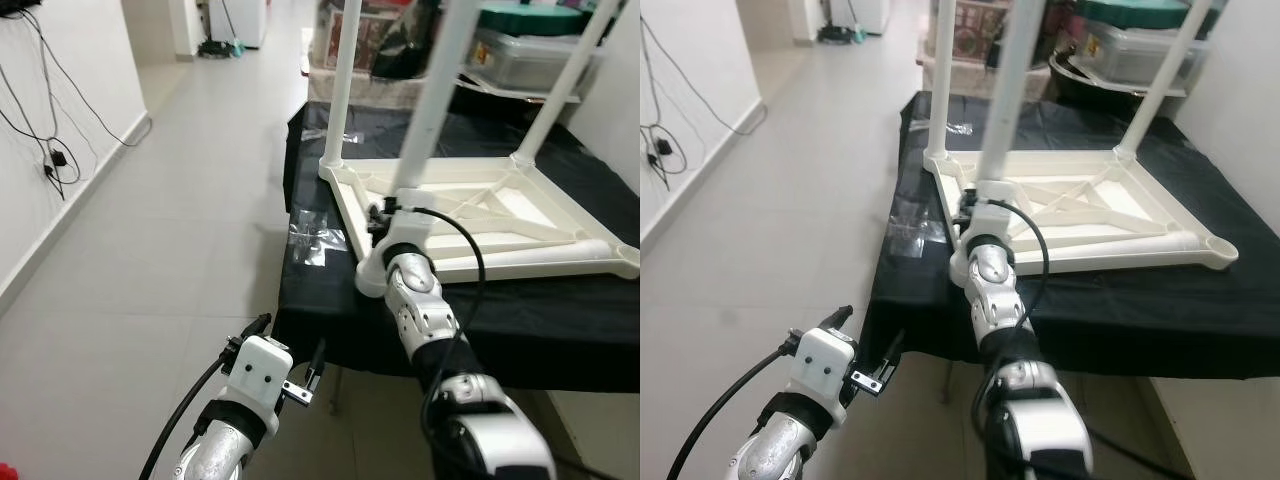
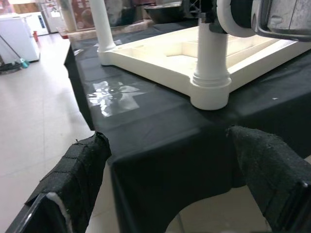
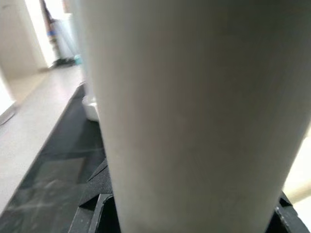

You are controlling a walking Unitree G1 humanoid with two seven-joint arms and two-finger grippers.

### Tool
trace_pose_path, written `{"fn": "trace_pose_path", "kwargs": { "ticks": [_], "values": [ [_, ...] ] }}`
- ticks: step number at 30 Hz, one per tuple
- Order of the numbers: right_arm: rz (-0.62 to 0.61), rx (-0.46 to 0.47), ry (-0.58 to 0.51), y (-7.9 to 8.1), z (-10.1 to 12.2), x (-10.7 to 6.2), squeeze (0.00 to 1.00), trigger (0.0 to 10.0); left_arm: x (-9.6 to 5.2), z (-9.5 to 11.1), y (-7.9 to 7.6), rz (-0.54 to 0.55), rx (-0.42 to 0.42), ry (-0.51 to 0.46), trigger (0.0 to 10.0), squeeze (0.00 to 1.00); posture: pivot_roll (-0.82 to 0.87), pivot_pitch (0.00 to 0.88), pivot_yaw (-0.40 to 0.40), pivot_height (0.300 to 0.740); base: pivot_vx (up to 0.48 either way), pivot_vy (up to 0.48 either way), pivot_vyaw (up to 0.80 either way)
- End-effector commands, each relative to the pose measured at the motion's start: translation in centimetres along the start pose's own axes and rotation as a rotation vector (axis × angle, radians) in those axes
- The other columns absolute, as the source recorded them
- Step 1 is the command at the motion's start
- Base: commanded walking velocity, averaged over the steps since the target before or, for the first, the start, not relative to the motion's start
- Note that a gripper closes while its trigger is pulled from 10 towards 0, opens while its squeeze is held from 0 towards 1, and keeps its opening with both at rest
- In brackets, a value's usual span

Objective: Building children table

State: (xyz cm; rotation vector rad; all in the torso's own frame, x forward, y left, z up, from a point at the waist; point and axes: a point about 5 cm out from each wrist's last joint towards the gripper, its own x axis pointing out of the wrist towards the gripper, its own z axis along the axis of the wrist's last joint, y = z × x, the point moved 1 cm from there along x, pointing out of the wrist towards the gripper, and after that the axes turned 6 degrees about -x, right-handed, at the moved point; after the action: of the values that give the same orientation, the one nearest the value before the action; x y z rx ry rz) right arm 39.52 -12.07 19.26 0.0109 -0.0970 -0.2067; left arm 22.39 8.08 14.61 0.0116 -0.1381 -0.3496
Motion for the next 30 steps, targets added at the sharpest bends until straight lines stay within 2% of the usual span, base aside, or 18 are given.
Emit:
{"fn": "trace_pose_path", "kwargs": {
  "ticks": [1,2,3,4,6,7,12,13,14,15,17,20,21,23,24,25,27,30],
  "values": [
    [-0.092,0.036,0.094,-0.3,-1.8,-0.9,0.00,0.0,-0.1,-0.4,-0.3,-0.012,-0.004,0.018,10.0,0.00,0.12,0.120,-0.097,0.740,0.000,0.000,0.00],
    [-0.075,0.064,0.087,1.0,-1.5,-1.2,0.00,3.5,-0.1,-0.5,-0.3,-0.013,-0.005,0.019,10.0,0.00,0.12,0.120,-0.097,0.740,0.000,0.000,0.00],
    [-0.075,0.064,0.087,1.0,-1.5,-1.2,0.00,3.5,-0.1,-0.5,-0.3,-0.013,-0.005,0.019,10.0,0.00,0.12,0.120,-0.097,0.740,0.000,0.000,0.00],
    [-0.038,0.077,0.077,2.0,-1.3,-1.3,0.00,10.0,-0.1,-0.5,-0.3,-0.013,-0.005,0.019,10.0,0.00,0.12,0.117,-0.100,0.740,0.000,0.000,0.00],
    [-0.024,0.072,0.058,2.4,-1.0,-1.3,0.00,10.0,-0.1,-0.5,-0.4,-0.013,-0.005,0.019,10.0,0.00,0.12,0.117,-0.100,0.740,0.000,0.000,0.00],
    [0.001,0.074,0.030,3.0,-0.7,-1.3,1.00,10.0,-0.1,-0.5,-0.4,-0.014,-0.005,0.020,10.0,0.00,0.12,0.113,-0.100,0.740,0.000,0.000,0.00],
    [0.040,0.090,-0.017,3.1,0.0,-1.0,1.00,10.0,-0.1,-0.5,-0.4,-0.014,-0.006,0.019,10.0,0.00,0.12,0.110,-0.099,0.740,0.000,0.000,0.00],
    [0.069,0.129,-0.015,2.8,0.1,-0.7,0.00,10.0,-0.1,-0.5,-0.4,-0.013,-0.006,0.019,10.0,0.00,0.12,0.107,-0.097,0.740,0.000,0.000,0.00],
    [0.166,0.161,-0.046,2.4,0.6,-0.2,0.00,10.0,-0.1,-0.5,-0.4,-0.013,-0.007,0.019,10.0,0.00,0.12,0.106,-0.095,0.740,0.000,0.000,0.00],
    [0.166,0.161,-0.046,2.4,0.6,-0.2,0.00,10.0,-0.1,-0.5,-0.4,-0.013,-0.007,0.019,10.0,0.00,0.12,0.106,-0.095,0.740,0.000,0.000,0.00],
    [0.366,0.219,-0.076,1.5,1.2,0.5,0.00,10.0,0.0,-0.5,-0.4,-0.015,-0.010,0.017,10.0,0.00,0.11,0.102,-0.094,0.740,0.000,0.000,0.00],
    [0.418,0.232,-0.081,1.3,1.4,0.5,0.00,10.0,0.0,-0.5,-0.4,-0.016,-0.010,0.017,10.0,0.00,0.11,0.102,-0.094,0.740,0.000,0.000,0.00],
    [0.626,0.219,-0.057,1.6,1.0,0.1,0.00,10.0,0.1,-0.5,-0.5,-0.018,-0.012,0.016,10.0,0.00,0.12,0.095,-0.097,0.740,0.000,0.000,0.00],
    [0.626,0.219,-0.057,1.6,1.0,0.1,0.00,10.0,0.1,-0.5,-0.5,-0.018,-0.012,0.016,10.0,0.00,0.12,0.095,-0.097,0.740,0.000,0.000,0.00],
    [0.854,0.190,-0.034,1.7,0.8,-0.6,0.00,10.0,0.1,-0.5,-0.5,-0.020,-0.014,0.015,10.0,0.00,0.12,0.093,-0.093,0.740,0.000,0.000,0.00],
    [0.854,0.190,-0.034,1.7,0.8,-0.6,0.00,10.0,0.1,-0.5,-0.5,-0.020,-0.014,0.015,10.0,0.00,0.12,0.093,-0.093,0.740,0.000,0.000,0.00],
    [1.202,0.153,0.008,2.1,0.8,-1.8,0.00,10.0,0.2,-0.5,-0.7,-0.025,-0.017,0.013,10.0,0.00,0.12,0.094,-0.095,0.740,0.000,0.000,0.00],
    [1.310,0.135,0.017,2.7,1.1,-2.2,0.00,10.0,0.2,-0.5,-0.8,-0.028,-0.017,0.012,10.0,0.00,0.12,0.094,-0.096,0.740,0.000,0.000,0.00]
  ]
}}
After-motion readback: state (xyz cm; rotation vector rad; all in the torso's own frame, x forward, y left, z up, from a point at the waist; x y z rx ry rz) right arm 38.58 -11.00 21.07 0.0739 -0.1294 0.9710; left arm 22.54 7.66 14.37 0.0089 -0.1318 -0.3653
